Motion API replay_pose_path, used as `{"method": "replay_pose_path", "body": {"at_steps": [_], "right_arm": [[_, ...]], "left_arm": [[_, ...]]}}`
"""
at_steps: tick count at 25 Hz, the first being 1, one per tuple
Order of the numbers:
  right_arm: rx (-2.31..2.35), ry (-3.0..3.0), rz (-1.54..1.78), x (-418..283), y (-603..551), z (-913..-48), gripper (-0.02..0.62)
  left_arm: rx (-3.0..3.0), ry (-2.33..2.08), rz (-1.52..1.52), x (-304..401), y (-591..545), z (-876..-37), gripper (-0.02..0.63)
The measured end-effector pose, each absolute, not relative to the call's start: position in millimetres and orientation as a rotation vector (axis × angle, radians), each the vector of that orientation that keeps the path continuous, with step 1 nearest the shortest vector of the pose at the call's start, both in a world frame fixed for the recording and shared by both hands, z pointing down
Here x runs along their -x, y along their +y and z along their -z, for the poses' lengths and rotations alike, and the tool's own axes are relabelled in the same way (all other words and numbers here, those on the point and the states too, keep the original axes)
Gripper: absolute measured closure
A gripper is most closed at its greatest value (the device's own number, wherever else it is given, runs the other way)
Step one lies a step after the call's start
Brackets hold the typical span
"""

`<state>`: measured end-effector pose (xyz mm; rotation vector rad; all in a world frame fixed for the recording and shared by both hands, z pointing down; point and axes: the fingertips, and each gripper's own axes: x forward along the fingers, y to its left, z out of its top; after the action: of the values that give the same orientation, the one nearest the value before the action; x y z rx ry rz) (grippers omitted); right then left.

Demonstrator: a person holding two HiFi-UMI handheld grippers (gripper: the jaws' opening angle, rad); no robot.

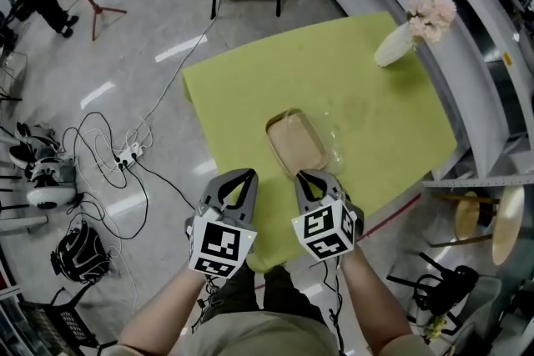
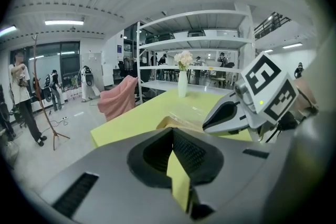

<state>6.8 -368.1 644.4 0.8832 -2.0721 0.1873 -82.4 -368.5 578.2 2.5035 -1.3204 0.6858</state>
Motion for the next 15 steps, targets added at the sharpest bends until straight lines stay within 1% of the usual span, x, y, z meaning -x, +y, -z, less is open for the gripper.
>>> {"method": "replay_pose_path", "body": {"at_steps": [8, 15], "right_arm": [[-1.031, -2.161, -0.146, -22.0, -381.4, -566.9, 0.574], [-1.190, -2.270, -0.047, -29.2, -376.5, -466.8, 0.574]], "left_arm": [[-2.574, -1.419, -0.607, 89.8, -375.0, -511.7, 0.600], [-2.696, -1.524, -0.505, 92.6, -372.5, -428.1, 0.600]]}}
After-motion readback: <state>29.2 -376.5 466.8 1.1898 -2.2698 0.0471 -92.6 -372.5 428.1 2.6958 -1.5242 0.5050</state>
